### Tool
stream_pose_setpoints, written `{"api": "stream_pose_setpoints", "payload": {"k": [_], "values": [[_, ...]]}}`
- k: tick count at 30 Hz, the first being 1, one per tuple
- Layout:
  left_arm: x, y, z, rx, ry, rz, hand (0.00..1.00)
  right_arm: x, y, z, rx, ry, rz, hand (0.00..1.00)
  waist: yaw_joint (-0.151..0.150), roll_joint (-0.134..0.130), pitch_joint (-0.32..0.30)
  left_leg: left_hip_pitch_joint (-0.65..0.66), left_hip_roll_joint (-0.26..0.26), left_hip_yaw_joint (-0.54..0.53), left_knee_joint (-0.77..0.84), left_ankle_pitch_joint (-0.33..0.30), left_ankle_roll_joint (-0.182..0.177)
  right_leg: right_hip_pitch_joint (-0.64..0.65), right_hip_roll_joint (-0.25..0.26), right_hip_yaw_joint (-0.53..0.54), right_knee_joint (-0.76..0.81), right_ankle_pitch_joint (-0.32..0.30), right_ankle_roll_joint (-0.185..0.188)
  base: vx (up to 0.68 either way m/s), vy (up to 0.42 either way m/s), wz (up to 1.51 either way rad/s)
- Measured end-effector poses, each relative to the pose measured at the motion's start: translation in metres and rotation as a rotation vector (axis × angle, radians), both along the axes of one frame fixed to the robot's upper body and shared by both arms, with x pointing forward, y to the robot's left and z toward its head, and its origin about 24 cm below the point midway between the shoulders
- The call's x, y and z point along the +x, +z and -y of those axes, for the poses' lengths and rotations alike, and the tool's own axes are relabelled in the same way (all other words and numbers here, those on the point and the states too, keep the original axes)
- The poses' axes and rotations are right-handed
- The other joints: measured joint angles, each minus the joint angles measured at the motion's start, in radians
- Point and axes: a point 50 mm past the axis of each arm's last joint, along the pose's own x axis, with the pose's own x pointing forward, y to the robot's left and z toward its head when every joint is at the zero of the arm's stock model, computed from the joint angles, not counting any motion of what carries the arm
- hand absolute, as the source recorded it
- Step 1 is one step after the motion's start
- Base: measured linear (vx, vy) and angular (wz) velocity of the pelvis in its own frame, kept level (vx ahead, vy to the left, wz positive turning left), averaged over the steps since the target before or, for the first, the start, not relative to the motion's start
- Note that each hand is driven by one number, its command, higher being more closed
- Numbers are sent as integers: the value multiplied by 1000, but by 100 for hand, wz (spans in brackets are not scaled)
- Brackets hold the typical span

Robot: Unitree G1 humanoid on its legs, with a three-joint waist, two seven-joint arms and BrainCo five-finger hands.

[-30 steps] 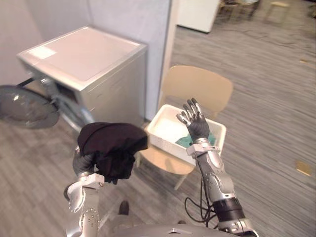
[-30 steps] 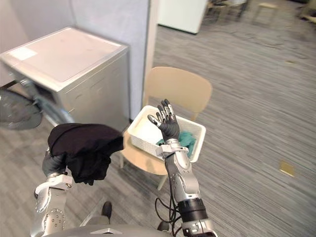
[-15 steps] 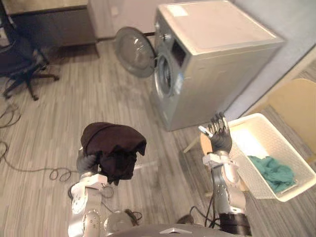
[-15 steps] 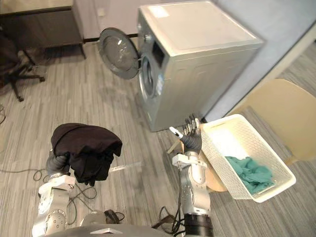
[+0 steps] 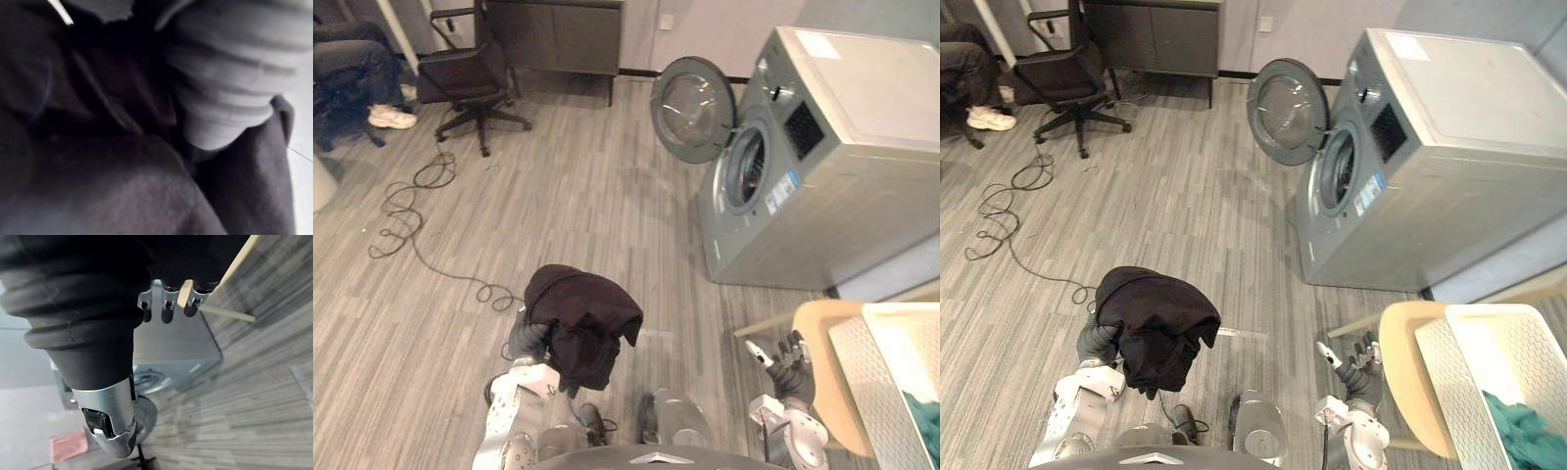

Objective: Pick up the laundry basket with both hands and put the clothes into the washing machine.

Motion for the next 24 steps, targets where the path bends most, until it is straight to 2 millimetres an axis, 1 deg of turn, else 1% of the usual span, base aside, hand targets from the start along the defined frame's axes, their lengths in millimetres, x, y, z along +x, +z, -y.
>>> {"api": "stream_pose_setpoints", "payload": {"k": [1,2,3,5,6,7,8,9,10,11,12,13,14,15,16,17,18,19,20,21,22,23,24], "values": [[1,4,1,3,-8,17,100,0,-4,-4,11,15,-13,0,-11,-3,5,-10,6,5,41,1,1,4,-1,-19,-45,7,-7,248,-48,62],[2,3,1,6,-18,19,100,-2,-11,-7,30,23,-48,0,-16,-27,3,0,-13,11,59,-12,2,1,-20,-20,-62,23,-8,311,-116,67],[-1,0,3,8,-27,2,100,-7,-22,-11,57,34,-107,0,-20,-31,-7,27,-14,15,60,-38,-13,15,-34,-34,-68,66,-31,248,-112,40],[-1,1,3,19,-29,5,100,-13,-30,-17,78,54,-146,0,-17,-15,-17,59,-5,11,69,-71,-29,45,-34,-66,-70,80,-30,417,-101,9],[-1,1,4,16,-31,6,100,-13,-35,-22,93,77,-165,0,-19,4,-25,73,27,15,111,-111,-54,72,-16,-90,-73,76,-31,573,-116,-2],[-1,1,5,10,-30,8,100,-13,-39,-29,109,103,-178,0,-25,22,-33,49,80,31,239,-135,-60,109,12,-106,-87,50,-39,484,-111,8],[-1,1,6,6,-29,7,100,-13,-41,-32,116,116,-185,0,-31,21,-31,11,112,32,352,-128,-41,121,20,-112,-85,33,-40,485,-123,-3],[2,3,9,-10,-23,19,100,-13,-42,-34,129,127,-188,0,-19,27,-26,-59,186,35,593,-85,14,162,44,-112,-80,5,-48,485,-92,-47],[0,2,8,-14,-14,11,100,-13,-41,-33,126,131,-182,0,1,40,-19,-103,262,47,797,1,28,207,74,-91,-69,-31,-53,501,-68,-82],[-1,1,8,-16,-12,8,100,-13,-41,-33,124,132,-183,0,13,48,-16,-116,295,56,875,64,45,228,88,-78,-65,-48,-57,534,-24,-116],[-3,0,5,-11,-4,-1,100,-14,-43,-33,124,133,-193,0,30,56,-12,-146,350,60,1000,236,61,272,103,-34,-72,-69,-64,410,12,-100],[-4,-2,2,-6,8,-7,100,-15,-45,-35,132,138,-200,0,40,46,-7,-165,368,59,1057,306,56,294,105,-9,-81,-77,-68,530,58,-118],[-4,-2,-1,-3,18,-10,100,-17,-48,-36,134,140,-220,0,54,55,-6,-216,396,42,1163,266,31,332,106,36,-97,-90,-61,528,111,-91],[-4,-2,0,-5,18,-9,100,-18,-50,-36,131,147,-237,0,65,57,-4,-278,408,20,1216,185,6,370,101,72,-136,-95,-54,522,117,-81],[-4,-2,0,-6,19,-8,100,-19,-51,-37,135,148,-245,0,74,53,-1,-301,410,19,1215,149,3,392,92,91,-157,-95,-53,571,182,-68],[-4,-2,-2,-4,25,-11,100,-19,-54,-40,145,159,-260,0,90,36,8,-339,409,27,1170,81,-9,435,63,125,-198,-94,-51,552,228,-71],[-6,-4,-4,-2,31,-19,100,-18,-57,-44,140,183,-281,0,103,23,15,-373,404,33,1066,37,-23,473,31,149,-232,-94,-51,463,198,-73],[-6,-4,-4,-1,31,-23,100,-17,-59,-45,135,195,-290,0,111,21,17,-385,401,34,992,22,-36,490,16,153,-245,-94,-51,384,207,-64],[-8,-5,-4,-4,29,-29,100,-15,-62,-48,137,213,-302,0,118,17,20,-395,373,24,794,12,-57,519,-17,171,-264,-95,-50,491,348,-57],[-9,-6,-3,-7,26,-34,100,-13,-65,-50,144,222,-312,0,121,17,19,-388,322,-32,543,38,-102,531,-51,189,-267,-96,-46,590,446,-59],[-10,-6,-3,-9,27,-35,100,-13,-66,-51,146,224,-319,0,125,20,15,-371,295,-74,417,62,-138,531,-63,207,-265,-100,-35,502,443,-81],[-12,-7,-1,-18,32,-41,100,-11,-67,-51,142,230,-321,0,144,38,3,-349,276,-146,263,85,-177,532,-71,241,-264,-108,4,530,548,-102],[-14,-12,-8,0,47,-67,100,-7,-73,-58,141,282,-357,0,140,7,-11,-374,241,-139,369,100,-163,533,-136,293,-257,-98,65,646,655,-89]]}}
